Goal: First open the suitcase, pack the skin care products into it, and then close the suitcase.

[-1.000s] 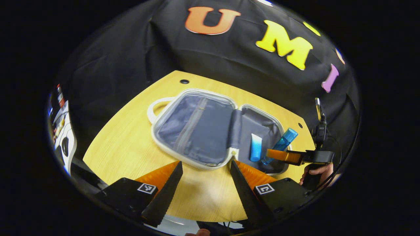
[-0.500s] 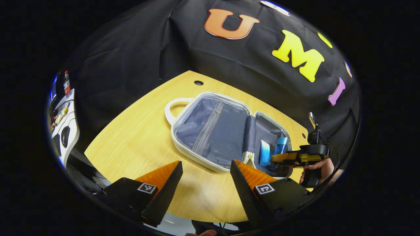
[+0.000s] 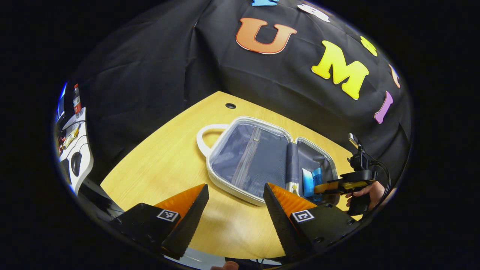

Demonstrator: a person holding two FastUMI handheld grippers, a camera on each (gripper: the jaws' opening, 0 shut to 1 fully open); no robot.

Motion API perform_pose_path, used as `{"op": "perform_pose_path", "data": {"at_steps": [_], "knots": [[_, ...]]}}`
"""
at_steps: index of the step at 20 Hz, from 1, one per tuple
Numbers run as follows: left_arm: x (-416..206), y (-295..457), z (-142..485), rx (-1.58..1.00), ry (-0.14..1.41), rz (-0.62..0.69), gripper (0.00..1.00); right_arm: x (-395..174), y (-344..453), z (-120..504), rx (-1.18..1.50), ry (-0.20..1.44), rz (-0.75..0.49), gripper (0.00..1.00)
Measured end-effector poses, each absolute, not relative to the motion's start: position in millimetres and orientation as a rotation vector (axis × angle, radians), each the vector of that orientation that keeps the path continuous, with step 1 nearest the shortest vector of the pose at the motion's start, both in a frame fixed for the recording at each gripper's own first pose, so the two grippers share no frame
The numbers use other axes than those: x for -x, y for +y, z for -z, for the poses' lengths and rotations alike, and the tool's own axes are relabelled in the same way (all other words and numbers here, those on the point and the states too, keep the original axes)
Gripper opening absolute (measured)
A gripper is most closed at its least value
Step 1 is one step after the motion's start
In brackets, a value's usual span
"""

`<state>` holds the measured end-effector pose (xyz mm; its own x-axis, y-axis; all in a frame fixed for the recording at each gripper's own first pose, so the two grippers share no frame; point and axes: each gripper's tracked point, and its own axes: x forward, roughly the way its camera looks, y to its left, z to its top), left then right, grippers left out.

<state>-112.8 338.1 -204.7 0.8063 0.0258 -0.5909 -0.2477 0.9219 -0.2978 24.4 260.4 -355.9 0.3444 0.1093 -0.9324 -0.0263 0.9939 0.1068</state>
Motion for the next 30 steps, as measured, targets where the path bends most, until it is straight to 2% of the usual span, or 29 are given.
{"op": "perform_pose_path", "data": {"at_steps": [1,2,5,6,7,8,10,11,12,13,14,15,16,18,20,21,22,23,24,25,27,28,30], "knots": [[108.7,350.8,201.8,0.379,0.585,-0.158,0.94,-20.0,260.5,348.7,-0.066,1.204,-0.113,0.41],[104.7,362.2,197.4,0.393,0.545,-0.158,0.94,-15.8,259.6,339.1,-0.043,1.184,-0.136,0.49],[87.2,393.5,191.5,0.479,0.449,-0.130,0.95,-8.9,259.9,282.7,0.004,1.034,-0.247,0.63],[81.0,407.7,197.7,0.511,0.448,-0.140,0.95,-8.0,259.0,259.6,0.023,0.969,-0.286,0.68],[74.9,421.0,205.1,0.542,0.452,-0.146,0.95,-5.7,256.3,234.8,0.044,0.901,-0.320,0.67],[65.7,432.7,212.0,0.577,0.454,-0.148,0.95,-2.8,254.1,213.0,0.055,0.840,-0.351,0.73],[43.4,444.1,222.0,0.667,0.441,-0.109,0.95,8.3,240.5,181.5,0.099,0.750,-0.378,0.80],[33.7,449.6,229.5,0.699,0.437,-0.105,0.94,12.3,229.4,168.7,0.131,0.715,-0.378,0.76],[21.8,454.0,242.1,0.728,0.450,-0.107,0.94,16.8,220.2,158.1,0.156,0.691,-0.372,0.78],[14.8,458.1,252.2,0.747,0.469,-0.119,0.94,21.6,212.0,151.1,0.172,0.675,-0.363,0.76],[3.1,458.6,266.2,0.763,0.487,-0.125,0.97,25.6,202.7,146.3,0.182,0.666,-0.344,0.78],[-5.2,457.1,276.4,0.779,0.509,-0.127,0.96,26.9,193.3,141.8,0.194,0.653,-0.323,0.77],[-14.3,451.4,283.8,0.793,0.537,-0.124,0.96,27.6,183.5,138.1,0.205,0.643,-0.302,0.81],[-27.9,445.2,293.4,0.811,0.577,-0.112,0.96,31.3,167.6,138.2,0.196,0.651,-0.268,0.77],[-39.3,445.4,300.1,0.808,0.607,-0.140,0.94,37.1,156.2,142.4,0.147,0.683,-0.239,0.79],[-43.6,444.3,302.7,0.808,0.622,-0.159,0.86,36.1,147.6,142.6,0.134,0.685,-0.223,0.79],[-45.0,446.5,306.4,0.802,0.642,-0.185,0.83,35.8,141.3,140.9,0.132,0.680,-0.212,0.77],[-45.6,449.0,308.8,0.790,0.658,-0.210,0.74,35.5,138.1,140.1,0.132,0.671,-0.209,0.77],[-45.2,452.5,313.0,0.771,0.683,-0.244,0.70,35.0,136.0,139.3,0.135,0.661,-0.210,0.79],[-45.3,457.6,315.5,0.759,0.697,-0.278,0.50,36.5,132.4,142.7,0.136,0.666,-0.209,0.78],[-48.5,453.1,299.0,0.798,0.675,-0.302,0.31,38.5,125.1,143.4,0.113,0.674,-0.202,0.78],[-49.0,450.2,288.2,0.793,0.652,-0.301,0.23,38.8,120.4,140.3,0.109,0.663,-0.197,0.79],[-49.2,445.0,261.6,0.688,0.604,-0.290,0.19,36.3,111.2,130.4,0.105,0.622,-0.189,0.80]]}}
